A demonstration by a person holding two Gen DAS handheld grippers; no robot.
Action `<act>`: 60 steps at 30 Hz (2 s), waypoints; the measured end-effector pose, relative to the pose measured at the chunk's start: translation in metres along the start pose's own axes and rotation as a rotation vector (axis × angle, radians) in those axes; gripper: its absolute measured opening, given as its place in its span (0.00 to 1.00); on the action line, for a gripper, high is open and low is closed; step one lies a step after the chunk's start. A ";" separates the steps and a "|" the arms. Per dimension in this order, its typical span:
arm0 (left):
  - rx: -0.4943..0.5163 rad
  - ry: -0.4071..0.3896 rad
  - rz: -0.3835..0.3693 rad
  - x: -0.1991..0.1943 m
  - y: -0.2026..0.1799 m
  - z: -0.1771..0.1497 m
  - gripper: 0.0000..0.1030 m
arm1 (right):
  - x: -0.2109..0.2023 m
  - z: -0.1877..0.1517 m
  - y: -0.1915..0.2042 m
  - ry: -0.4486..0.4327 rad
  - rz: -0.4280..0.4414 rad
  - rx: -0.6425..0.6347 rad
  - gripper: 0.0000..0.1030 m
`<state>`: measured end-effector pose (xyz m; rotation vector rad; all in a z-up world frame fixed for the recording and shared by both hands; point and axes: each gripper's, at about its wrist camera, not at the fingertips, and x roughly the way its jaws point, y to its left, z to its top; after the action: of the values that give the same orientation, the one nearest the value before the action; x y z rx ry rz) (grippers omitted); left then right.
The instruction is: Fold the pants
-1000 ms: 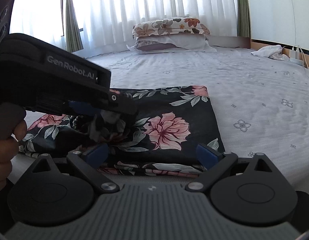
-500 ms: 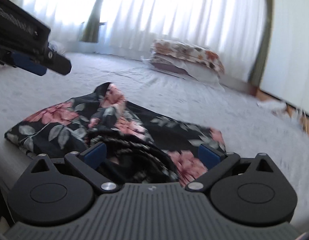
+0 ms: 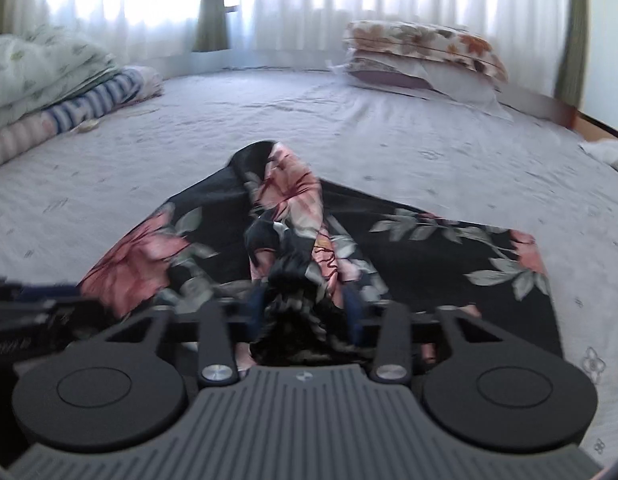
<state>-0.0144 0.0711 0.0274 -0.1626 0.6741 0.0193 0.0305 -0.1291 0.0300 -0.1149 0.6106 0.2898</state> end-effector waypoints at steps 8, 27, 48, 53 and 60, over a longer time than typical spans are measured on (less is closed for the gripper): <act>0.018 -0.007 -0.033 -0.007 -0.003 -0.003 0.24 | 0.002 0.027 -0.074 -0.074 -0.192 0.141 0.16; 0.006 -0.017 -0.088 -0.017 -0.011 0.004 0.29 | -0.021 -0.010 -0.158 -0.121 -0.243 0.397 0.81; 0.118 -0.015 -0.100 -0.002 -0.051 -0.003 0.34 | -0.045 -0.056 -0.086 -0.106 -0.198 0.372 0.20; 0.118 0.001 -0.080 -0.001 -0.041 -0.004 0.34 | -0.068 -0.058 -0.084 -0.122 -0.222 0.394 0.20; 0.156 0.005 -0.065 -0.002 -0.035 -0.007 0.34 | -0.060 -0.077 -0.084 -0.063 -0.292 0.392 0.46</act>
<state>-0.0178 0.0351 0.0280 -0.0339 0.6721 -0.0958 -0.0328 -0.2382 0.0040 0.1812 0.5691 -0.1113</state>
